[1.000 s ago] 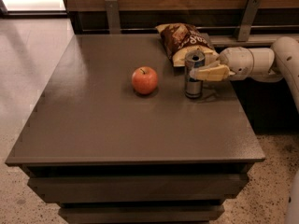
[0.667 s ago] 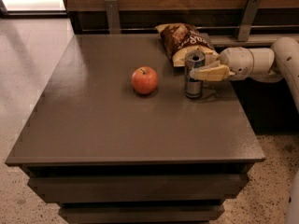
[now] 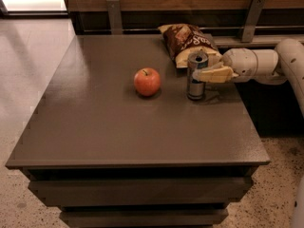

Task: Place redbull can upright

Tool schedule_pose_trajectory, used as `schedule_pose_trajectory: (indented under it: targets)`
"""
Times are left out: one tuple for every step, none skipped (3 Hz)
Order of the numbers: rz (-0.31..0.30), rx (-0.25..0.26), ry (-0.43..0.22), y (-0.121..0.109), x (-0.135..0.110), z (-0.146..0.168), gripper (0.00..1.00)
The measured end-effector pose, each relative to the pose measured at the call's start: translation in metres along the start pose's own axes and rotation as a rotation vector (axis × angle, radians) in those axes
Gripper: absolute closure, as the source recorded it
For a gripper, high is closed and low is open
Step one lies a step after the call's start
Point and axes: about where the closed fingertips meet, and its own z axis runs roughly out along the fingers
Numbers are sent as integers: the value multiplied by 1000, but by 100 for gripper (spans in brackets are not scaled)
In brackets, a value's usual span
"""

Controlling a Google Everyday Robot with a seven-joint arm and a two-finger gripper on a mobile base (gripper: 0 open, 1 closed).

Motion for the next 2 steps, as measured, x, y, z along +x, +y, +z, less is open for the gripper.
schedule_pose_trajectory:
  targets:
    - [-6,0,-8,2,-1,0,36]
    - [-9,-2,-9,6,-3,1,12]
